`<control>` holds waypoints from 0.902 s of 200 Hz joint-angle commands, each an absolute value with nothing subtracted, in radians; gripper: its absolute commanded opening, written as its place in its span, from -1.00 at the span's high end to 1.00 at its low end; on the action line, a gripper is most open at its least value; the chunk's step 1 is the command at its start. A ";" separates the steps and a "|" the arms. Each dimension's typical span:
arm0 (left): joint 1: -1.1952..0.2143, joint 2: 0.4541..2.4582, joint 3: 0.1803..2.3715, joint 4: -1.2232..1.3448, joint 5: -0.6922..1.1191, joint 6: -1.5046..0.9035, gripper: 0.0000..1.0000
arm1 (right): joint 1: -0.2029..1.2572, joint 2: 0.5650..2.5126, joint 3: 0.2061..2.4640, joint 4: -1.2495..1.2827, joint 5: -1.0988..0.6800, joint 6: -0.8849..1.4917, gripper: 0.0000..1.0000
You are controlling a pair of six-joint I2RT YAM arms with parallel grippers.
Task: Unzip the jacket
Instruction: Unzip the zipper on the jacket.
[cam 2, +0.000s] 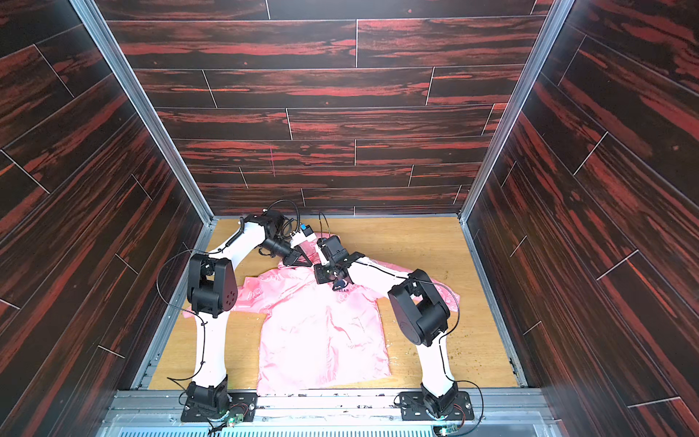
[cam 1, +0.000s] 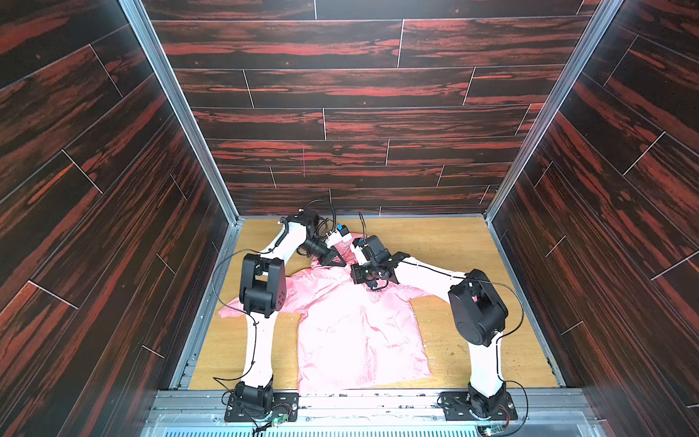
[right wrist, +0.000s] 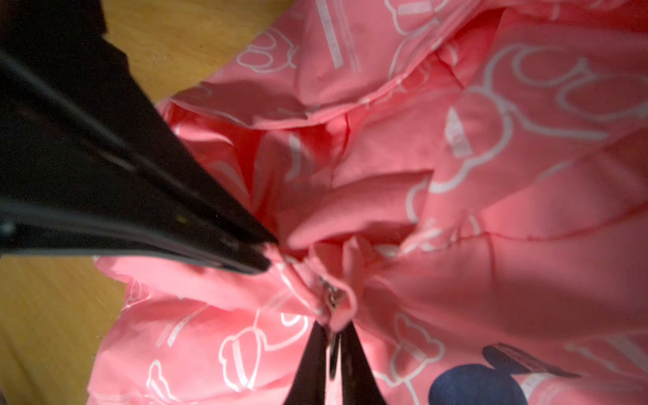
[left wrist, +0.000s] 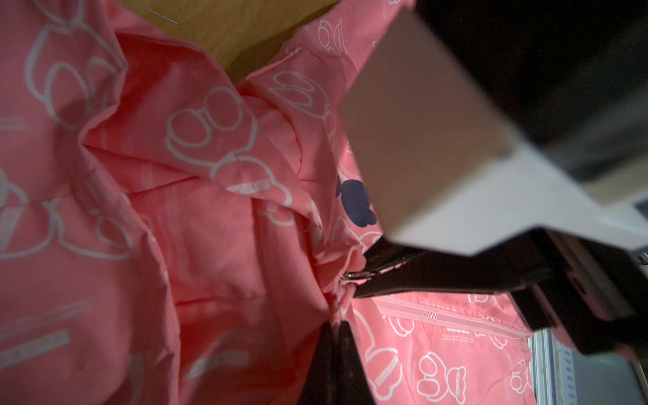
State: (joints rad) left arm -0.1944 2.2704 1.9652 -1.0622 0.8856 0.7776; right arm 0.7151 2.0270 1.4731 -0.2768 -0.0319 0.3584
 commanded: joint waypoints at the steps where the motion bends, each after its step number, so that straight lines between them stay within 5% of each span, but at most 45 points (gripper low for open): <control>1: -0.173 2.184 1.957 -1.079 0.905 0.790 1.00 | 0.687 1.991 1.452 -0.305 -0.082 0.343 0.76; 180: -0.174 2.180 1.948 -1.091 0.911 0.799 1.00 | 0.628 2.011 1.491 -0.226 -0.243 0.252 0.16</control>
